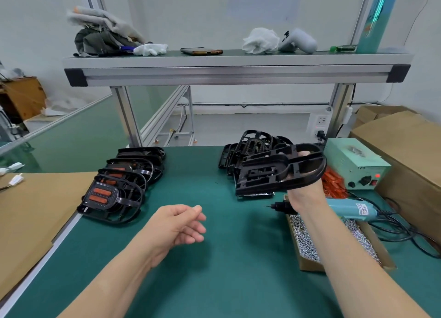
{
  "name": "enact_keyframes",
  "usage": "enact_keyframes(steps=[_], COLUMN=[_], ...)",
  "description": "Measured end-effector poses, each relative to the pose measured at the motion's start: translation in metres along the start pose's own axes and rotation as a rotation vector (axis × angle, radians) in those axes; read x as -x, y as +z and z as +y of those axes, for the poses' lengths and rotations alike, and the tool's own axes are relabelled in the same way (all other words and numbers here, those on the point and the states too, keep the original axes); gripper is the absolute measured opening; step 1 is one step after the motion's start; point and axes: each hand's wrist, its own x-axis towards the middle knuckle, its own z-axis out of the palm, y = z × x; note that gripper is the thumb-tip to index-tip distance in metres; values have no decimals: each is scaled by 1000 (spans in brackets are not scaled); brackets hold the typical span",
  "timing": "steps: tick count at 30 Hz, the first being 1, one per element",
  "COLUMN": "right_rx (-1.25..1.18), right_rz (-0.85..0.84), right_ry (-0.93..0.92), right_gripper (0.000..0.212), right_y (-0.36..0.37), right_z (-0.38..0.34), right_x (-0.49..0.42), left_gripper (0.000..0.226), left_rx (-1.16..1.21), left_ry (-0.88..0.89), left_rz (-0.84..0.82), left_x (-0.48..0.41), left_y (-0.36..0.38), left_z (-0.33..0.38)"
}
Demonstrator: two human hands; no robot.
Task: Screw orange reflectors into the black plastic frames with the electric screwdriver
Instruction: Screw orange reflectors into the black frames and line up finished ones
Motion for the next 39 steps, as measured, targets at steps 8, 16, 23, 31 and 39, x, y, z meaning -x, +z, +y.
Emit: enact_keyframes(steps=[8,16,23,31,39], right_rx=[-206,-86,367,803,1148], right_rz=[-131,-143,-40,-67,-133], right_ry=[129,215,165,136,32], right_gripper=[17,23,37,14,18], right_y=[39,34,12,-5,-15], right_z=[6,22,38,46,41], right_x=[49,76,126,140,152], left_gripper=[56,19,20,22,45], left_rx=[190,275,281,-131,-790], left_ry=[-1,-15,-22,-52,107], left_rz=[-95,-44,81,92,156], left_x=[10,20,26,28,29], left_y=[19,6,-18,-16,-10], left_z=[5,-13,-33,-58,-56])
